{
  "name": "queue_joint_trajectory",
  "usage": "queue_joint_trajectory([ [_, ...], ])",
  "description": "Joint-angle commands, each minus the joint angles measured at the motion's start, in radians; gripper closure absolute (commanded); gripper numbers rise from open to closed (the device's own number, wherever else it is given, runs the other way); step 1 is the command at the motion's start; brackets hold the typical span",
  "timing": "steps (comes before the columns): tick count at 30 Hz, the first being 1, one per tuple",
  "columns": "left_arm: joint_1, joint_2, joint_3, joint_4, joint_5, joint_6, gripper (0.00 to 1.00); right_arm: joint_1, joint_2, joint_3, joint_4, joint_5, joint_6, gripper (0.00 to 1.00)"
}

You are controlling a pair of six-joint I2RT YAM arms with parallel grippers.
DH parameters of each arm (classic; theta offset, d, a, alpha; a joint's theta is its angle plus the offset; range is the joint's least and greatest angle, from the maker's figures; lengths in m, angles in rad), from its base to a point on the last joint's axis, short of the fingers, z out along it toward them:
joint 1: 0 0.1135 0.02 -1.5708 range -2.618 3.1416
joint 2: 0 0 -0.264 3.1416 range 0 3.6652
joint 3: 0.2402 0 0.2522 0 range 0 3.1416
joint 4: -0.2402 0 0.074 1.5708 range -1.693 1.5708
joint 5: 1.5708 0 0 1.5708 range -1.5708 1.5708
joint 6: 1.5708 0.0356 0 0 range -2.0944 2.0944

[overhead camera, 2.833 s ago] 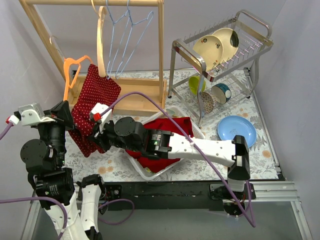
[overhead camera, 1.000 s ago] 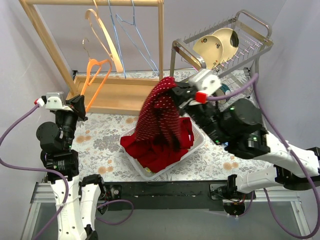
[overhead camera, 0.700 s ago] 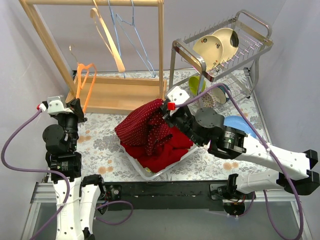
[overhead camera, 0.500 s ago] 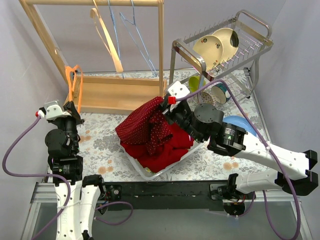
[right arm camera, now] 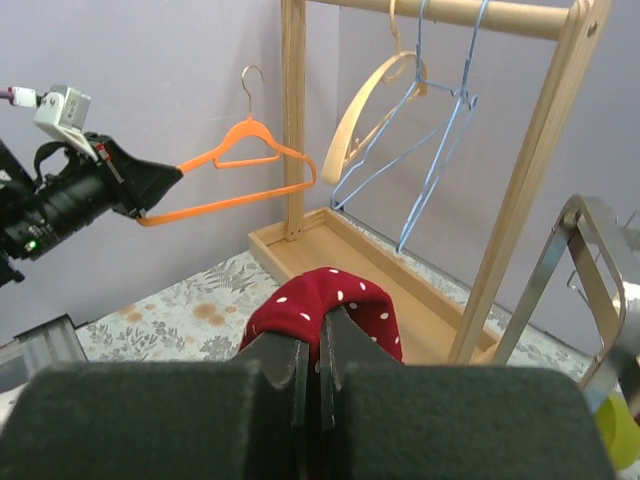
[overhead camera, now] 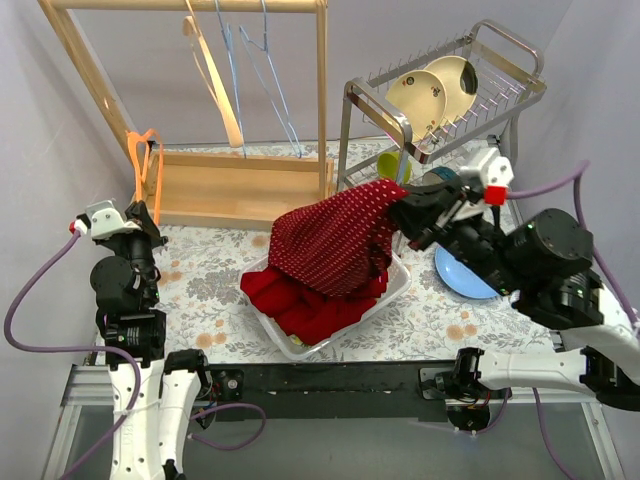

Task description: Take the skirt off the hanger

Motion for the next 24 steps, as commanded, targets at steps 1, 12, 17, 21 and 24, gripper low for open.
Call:
queue_joint_trajectory([
  [1, -0.004, 0.023, 0.047, 0.018, 0.036, -0.016, 1.00, -0.002, -0.095, -0.113, -0.080, -0.018, 0.098, 0.99],
  [12, -0.003, 0.024, 0.008, 0.045, 0.026, -0.029, 1.00, -0.004, -0.078, 0.038, -0.121, -0.009, 0.057, 0.99],
  [17, -0.004, 0.013, -0.025, 0.059, 0.024, -0.036, 1.00, -0.004, -0.049, 0.084, -0.113, -0.139, 0.119, 0.99],
  [21, -0.003, 0.007, -0.035, 0.065, 0.029, -0.042, 1.00, -0.004, -0.070, 0.098, -0.098, -0.216, 0.176, 0.99],
  [24, -0.003, 0.006, -0.029, 0.065, 0.038, -0.052, 1.00, -0.004, -0.083, 0.104, -0.092, -0.243, 0.207, 0.99],
])
